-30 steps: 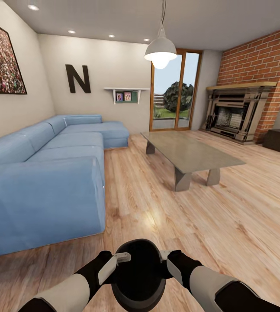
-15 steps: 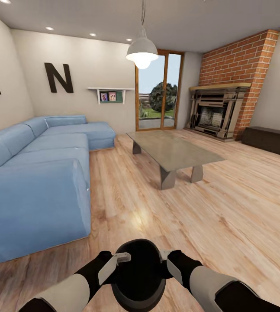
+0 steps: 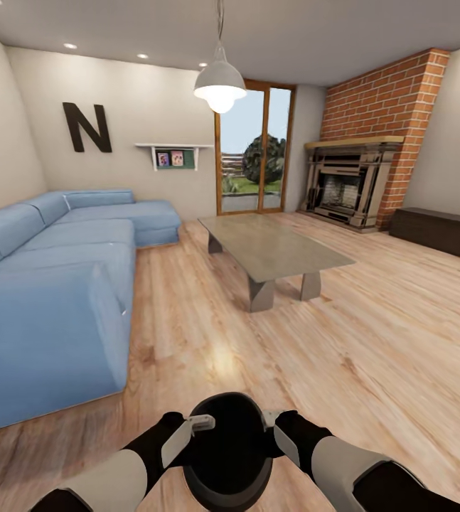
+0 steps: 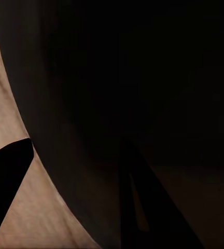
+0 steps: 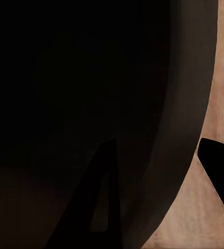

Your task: Place each of the two pumpkins and all three candles from the living room inside a cabinet in the living room (use any cabinet), then make sure every cabinet is closed, and position the cauldron so it is next to a table in the living room.

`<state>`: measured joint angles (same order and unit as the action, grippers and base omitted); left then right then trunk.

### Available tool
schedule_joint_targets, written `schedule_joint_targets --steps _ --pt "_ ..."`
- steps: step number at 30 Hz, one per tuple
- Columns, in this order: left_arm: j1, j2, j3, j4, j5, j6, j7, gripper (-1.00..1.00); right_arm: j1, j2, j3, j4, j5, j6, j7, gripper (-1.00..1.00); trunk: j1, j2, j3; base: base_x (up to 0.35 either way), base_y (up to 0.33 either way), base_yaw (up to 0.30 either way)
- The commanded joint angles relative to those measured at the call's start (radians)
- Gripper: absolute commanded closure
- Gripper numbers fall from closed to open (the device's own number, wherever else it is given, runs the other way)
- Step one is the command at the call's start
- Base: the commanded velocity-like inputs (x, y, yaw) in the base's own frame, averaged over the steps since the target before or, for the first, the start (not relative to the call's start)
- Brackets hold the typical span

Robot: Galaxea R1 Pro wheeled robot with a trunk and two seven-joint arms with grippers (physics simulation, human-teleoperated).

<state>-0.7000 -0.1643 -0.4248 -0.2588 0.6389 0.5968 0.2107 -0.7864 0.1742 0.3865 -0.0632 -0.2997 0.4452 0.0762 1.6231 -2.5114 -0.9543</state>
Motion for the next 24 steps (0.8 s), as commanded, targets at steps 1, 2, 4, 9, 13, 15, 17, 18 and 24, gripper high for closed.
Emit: schedule_joint_targets --steps 1,2,4,9,13,15,17,18,24 --pt "-0.001 0.000 -0.005 -0.002 0.021 0.001 0.007 1.00 -0.001 0.000 -0.023 -0.005 -0.035 0.006 0.004 1.00 0.000 -0.001 -0.001 0.153 -0.278 0.000" --pt "-0.001 0.000 -0.005 -0.002 0.021 0.001 0.007 1.00 -0.001 0.000 -0.023 -0.005 -0.035 0.006 0.004 1.00 0.000 -0.001 -0.001 0.175 -0.265 0.000" --pt "-0.001 0.000 -0.005 -0.002 0.021 0.001 0.007 1.00 -0.001 0.000 -0.024 -0.005 -0.035 0.006 0.004 1.00 0.000 -0.001 -0.001 0.207 -0.243 0.000" --pt "-0.001 0.000 -0.005 -0.002 0.021 0.001 0.007 1.00 -0.001 0.000 -0.024 -0.005 -0.035 0.006 0.004 1.00 0.000 -0.001 -0.001 0.232 -0.227 0.000" --pt "-0.001 0.000 -0.005 -0.002 0.021 0.001 0.007 1.00 -0.001 0.000 -0.024 -0.005 -0.035 0.006 0.004 1.00 0.000 -0.001 -0.001 0.237 -0.224 0.000" --pt "-0.001 0.000 -0.005 -0.002 0.021 0.001 0.007 1.00 -0.001 0.000 -0.023 -0.006 -0.035 0.006 0.004 1.00 0.000 -0.001 -0.001 0.237 -0.223 0.000" --pt "-0.001 0.000 -0.005 -0.002 0.021 0.001 0.007 1.00 -0.001 0.000 -0.023 -0.005 -0.035 0.006 0.004 1.00 0.000 -0.001 -0.001 0.237 -0.223 0.000" --pt "-0.001 0.000 -0.005 -0.002 0.021 0.001 0.007 1.00 -0.001 0.000 -0.023 -0.005 -0.035 0.006 0.004 1.00 0.000 -0.001 -0.001 0.237 -0.223 0.000" --pt "-0.001 0.000 -0.005 -0.001 0.021 0.001 0.007 1.00 -0.001 0.000 -0.023 -0.006 -0.035 0.006 0.004 1.00 0.000 -0.001 -0.001 0.237 -0.226 0.000"
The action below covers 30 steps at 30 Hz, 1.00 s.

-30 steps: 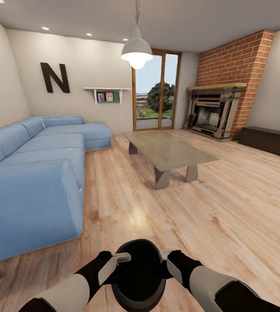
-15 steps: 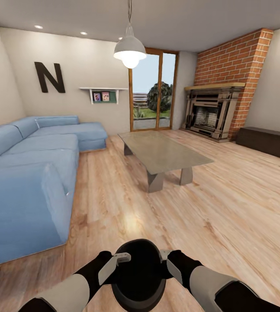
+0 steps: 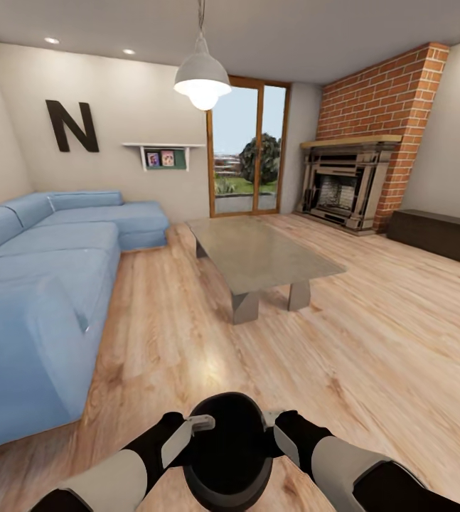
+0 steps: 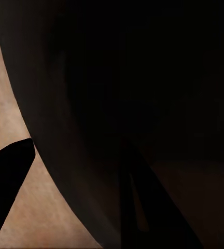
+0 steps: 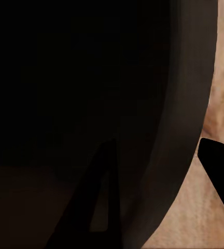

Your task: Place each of the two pumpkins and all three candles from the living room inside a cabinet in the living room (use any cabinet), then make sure every cabinet is closed, and position the cauldron so it is next to a table in the living room.

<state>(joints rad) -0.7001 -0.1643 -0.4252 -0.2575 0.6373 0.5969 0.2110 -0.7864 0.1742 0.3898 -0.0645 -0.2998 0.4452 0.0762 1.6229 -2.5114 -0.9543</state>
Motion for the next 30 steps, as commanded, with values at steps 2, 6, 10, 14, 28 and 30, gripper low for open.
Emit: schedule_joint_targets --steps 2,6,10,14,28,30 --pt "-0.001 0.000 -0.004 -0.002 0.023 0.001 0.007 1.00 -0.001 0.000 -0.026 -0.005 -0.035 0.006 0.004 1.00 0.000 -0.001 -0.001 0.237 -0.243 0.000" --pt "-0.001 0.000 -0.005 -0.002 0.022 0.001 0.007 1.00 -0.001 0.000 -0.026 -0.005 -0.035 0.006 0.004 1.00 0.000 -0.001 -0.001 0.233 -0.251 0.000" --pt "0.000 0.000 -0.004 -0.002 0.022 0.001 0.007 1.00 -0.001 0.000 -0.027 -0.005 -0.035 0.006 0.004 1.00 0.000 -0.001 -0.001 0.226 -0.257 0.000" --pt "0.000 0.000 -0.005 -0.002 0.022 0.001 0.007 1.00 -0.001 0.000 -0.027 -0.005 -0.035 0.006 0.004 1.00 0.000 -0.001 -0.001 0.222 -0.259 0.000" --pt "0.000 0.000 -0.006 -0.002 0.022 0.001 0.007 1.00 -0.001 0.000 -0.027 -0.005 -0.035 0.006 0.004 1.00 0.000 -0.001 -0.001 0.208 -0.274 0.000" --pt "0.000 0.000 -0.006 -0.002 0.022 0.001 0.007 1.00 -0.001 0.000 -0.027 -0.005 -0.035 0.006 0.004 1.00 0.000 -0.001 -0.001 0.182 -0.291 0.040"
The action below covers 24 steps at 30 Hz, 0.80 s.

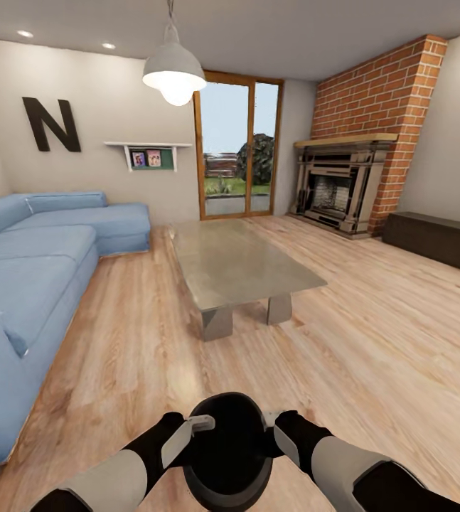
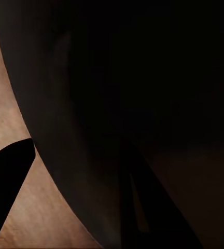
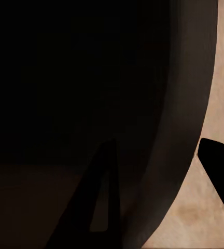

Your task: Place each of the two pumpkins and all three candles from the living room inside a cabinet in the living room (use any cabinet), then make sure every cabinet is closed, and position the cauldron so it is next to a table in the living room.

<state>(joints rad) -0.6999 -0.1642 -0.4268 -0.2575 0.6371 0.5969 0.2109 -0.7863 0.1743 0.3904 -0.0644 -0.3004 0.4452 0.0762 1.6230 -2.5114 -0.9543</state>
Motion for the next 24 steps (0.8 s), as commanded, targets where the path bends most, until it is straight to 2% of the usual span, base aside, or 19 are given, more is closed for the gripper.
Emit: schedule_joint_targets --steps 1,24 --pt "-0.001 0.000 -0.004 -0.002 0.023 0.001 0.007 1.00 -0.001 0.000 -0.028 -0.005 -0.034 0.006 0.004 1.00 0.000 -0.001 -0.001 0.172 -0.296 0.132" --pt "-0.001 0.000 -0.004 -0.002 0.023 0.001 0.007 1.00 -0.001 0.000 -0.027 -0.005 -0.034 0.006 0.004 1.00 0.000 -0.001 -0.001 0.148 -0.309 0.222"
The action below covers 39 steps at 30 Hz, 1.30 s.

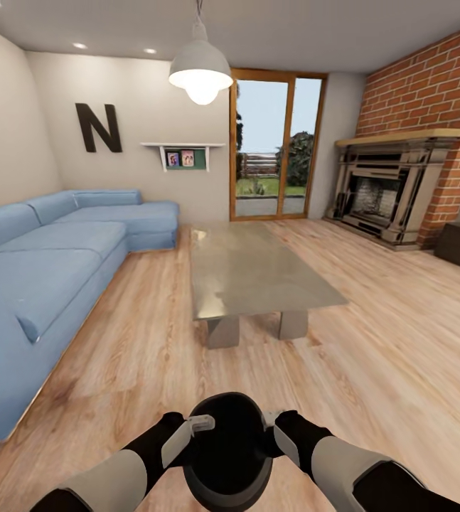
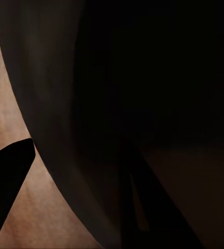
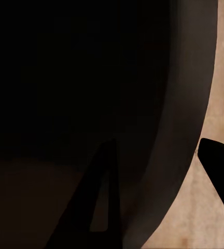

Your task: Place each of the two pumpkins and all three candles from the living room inside a cabinet in the living room (use any cabinet), then make sure every cabinet is closed, and position the cauldron so it is next to a table in the living room.

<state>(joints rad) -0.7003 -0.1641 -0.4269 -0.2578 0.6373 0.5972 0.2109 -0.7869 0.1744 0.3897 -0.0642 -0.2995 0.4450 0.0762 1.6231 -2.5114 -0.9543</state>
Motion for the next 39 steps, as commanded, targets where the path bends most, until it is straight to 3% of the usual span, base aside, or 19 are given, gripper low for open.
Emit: schedule_joint_targets --steps 1,20,39 --pt "-0.001 0.000 -0.004 -0.001 0.023 0.001 0.007 1.00 0.000 0.000 -0.027 -0.005 -0.035 0.006 0.004 1.00 0.000 -0.001 -0.001 0.139 -0.312 0.215" --pt "0.000 0.000 -0.004 -0.001 0.023 0.001 0.007 1.00 -0.001 0.000 -0.027 -0.005 -0.035 0.006 0.004 1.00 0.000 -0.001 -0.001 0.133 -0.314 0.068" --pt "0.000 0.000 -0.004 -0.001 0.023 0.001 0.007 1.00 0.000 0.000 -0.027 -0.005 -0.035 0.006 0.004 1.00 0.000 -0.001 -0.001 0.107 -0.301 0.170"
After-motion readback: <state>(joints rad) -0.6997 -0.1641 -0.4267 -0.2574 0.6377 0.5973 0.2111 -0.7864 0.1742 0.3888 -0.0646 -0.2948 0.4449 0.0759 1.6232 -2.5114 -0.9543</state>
